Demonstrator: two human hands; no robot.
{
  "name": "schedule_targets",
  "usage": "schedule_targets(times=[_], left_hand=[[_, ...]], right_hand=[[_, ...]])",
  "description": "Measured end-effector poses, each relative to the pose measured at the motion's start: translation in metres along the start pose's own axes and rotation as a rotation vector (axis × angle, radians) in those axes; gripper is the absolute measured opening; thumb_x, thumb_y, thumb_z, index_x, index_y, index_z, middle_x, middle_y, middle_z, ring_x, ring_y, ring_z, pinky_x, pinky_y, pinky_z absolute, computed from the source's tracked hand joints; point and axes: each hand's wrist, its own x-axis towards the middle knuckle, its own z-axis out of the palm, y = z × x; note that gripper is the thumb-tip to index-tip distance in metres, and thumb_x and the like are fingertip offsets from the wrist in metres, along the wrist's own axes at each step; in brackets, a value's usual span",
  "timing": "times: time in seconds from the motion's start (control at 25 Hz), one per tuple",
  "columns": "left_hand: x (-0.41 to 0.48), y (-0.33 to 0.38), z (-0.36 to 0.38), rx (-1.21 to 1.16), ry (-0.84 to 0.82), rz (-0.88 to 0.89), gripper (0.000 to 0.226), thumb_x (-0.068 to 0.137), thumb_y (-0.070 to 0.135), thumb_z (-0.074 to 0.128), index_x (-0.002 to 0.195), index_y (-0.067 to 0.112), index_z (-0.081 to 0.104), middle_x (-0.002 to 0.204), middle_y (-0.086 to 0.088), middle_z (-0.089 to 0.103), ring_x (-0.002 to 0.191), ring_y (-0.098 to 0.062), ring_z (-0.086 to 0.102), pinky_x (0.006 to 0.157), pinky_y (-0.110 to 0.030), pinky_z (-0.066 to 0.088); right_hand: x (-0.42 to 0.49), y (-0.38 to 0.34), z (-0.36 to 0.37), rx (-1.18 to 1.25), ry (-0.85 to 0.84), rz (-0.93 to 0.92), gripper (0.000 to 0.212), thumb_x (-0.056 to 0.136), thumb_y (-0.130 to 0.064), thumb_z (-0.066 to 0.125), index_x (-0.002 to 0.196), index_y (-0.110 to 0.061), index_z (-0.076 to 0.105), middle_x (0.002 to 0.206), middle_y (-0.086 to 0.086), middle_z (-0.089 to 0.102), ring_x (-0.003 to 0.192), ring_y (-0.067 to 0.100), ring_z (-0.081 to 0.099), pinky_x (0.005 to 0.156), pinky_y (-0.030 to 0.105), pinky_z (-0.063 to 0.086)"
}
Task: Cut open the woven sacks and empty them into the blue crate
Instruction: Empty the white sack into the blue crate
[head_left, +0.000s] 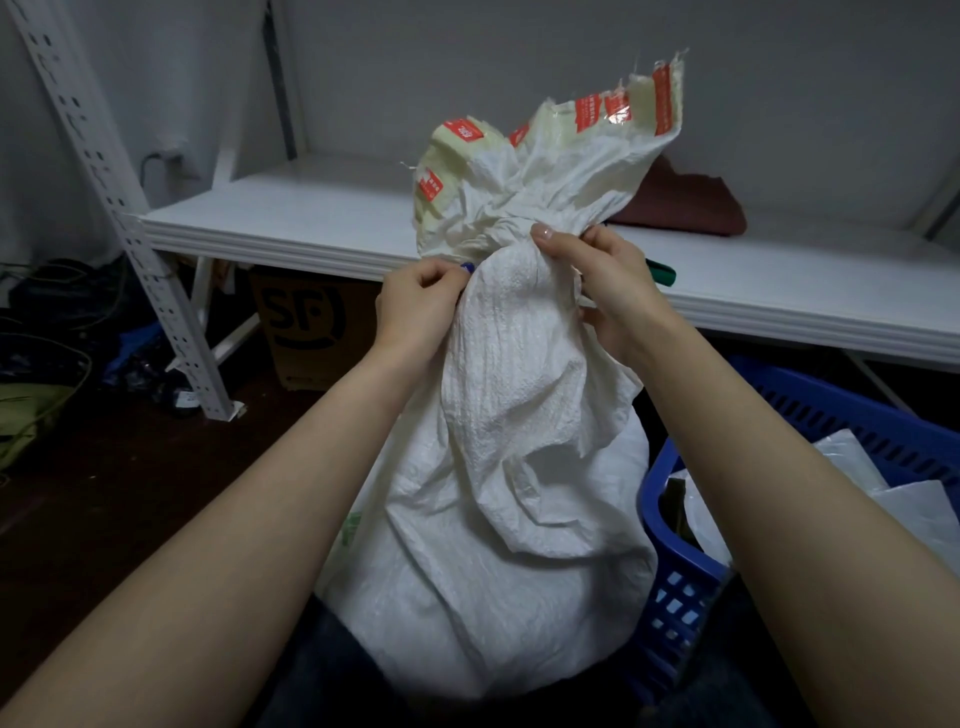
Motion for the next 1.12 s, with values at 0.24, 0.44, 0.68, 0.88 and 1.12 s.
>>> schedule_targets(times=[0.24, 0.44, 0.68, 0.88, 1.12], left_hand=[[0.004, -0.004, -0.003, 0.032, 0.005, -0.13, 0.017, 0.082, 0.02, 0.063, 0.067, 0.02, 0.072, 0.075, -0.001, 0.069, 0.082, -0.018, 0.064, 0.079, -0.033, 0.051], [0.009, -0.009, -0.012, -0.042, 0.105, -0.171, 0.02, 0.086, 0.015, 0.061, 0.067, 0.014, 0.067, 0.069, -0.001, 0.069, 0.064, -0.01, 0.065, 0.072, -0.024, 0.052], [0.02, -0.017, -0.034, 0.016, 0.201, -0.171, 0.023, 0.087, 0.015, 0.057, 0.064, 0.018, 0.063, 0.07, 0.002, 0.068, 0.064, -0.009, 0.066, 0.062, -0.016, 0.043], [0.024, -0.026, -0.06, 0.106, 0.276, -0.174, 0.022, 0.089, 0.017, 0.056, 0.068, 0.02, 0.062, 0.072, 0.003, 0.066, 0.059, -0.007, 0.062, 0.057, -0.014, 0.041], [0.028, -0.042, -0.107, 0.154, 0.347, -0.208, 0.024, 0.091, 0.017, 0.053, 0.068, 0.018, 0.061, 0.071, 0.001, 0.064, 0.059, -0.01, 0.061, 0.068, -0.022, 0.049]], right_hand=[[-0.003, -0.007, -0.001, 0.089, -0.002, 0.0, 0.022, 0.083, -0.027, 0.071, 0.075, -0.018, 0.052, 0.066, -0.01, 0.065, 0.056, 0.004, 0.062, 0.054, 0.018, 0.047], [-0.004, -0.011, -0.006, 0.161, 0.083, 0.017, 0.018, 0.083, -0.025, 0.069, 0.089, -0.014, 0.057, 0.078, -0.003, 0.066, 0.063, 0.007, 0.063, 0.054, 0.015, 0.05], [-0.002, -0.007, -0.005, 0.123, 0.219, 0.0, 0.032, 0.084, -0.025, 0.067, 0.109, -0.005, 0.064, 0.081, -0.004, 0.065, 0.07, 0.007, 0.061, 0.054, 0.011, 0.048], [0.003, 0.002, 0.002, -0.068, 0.281, 0.001, 0.029, 0.082, -0.034, 0.067, 0.076, -0.017, 0.045, 0.072, -0.005, 0.054, 0.063, 0.008, 0.052, 0.057, 0.019, 0.042], [0.007, 0.012, 0.027, -0.118, 0.216, -0.025, 0.041, 0.08, -0.034, 0.07, 0.064, -0.021, 0.035, 0.06, -0.008, 0.041, 0.051, 0.004, 0.04, 0.047, 0.015, 0.034]])
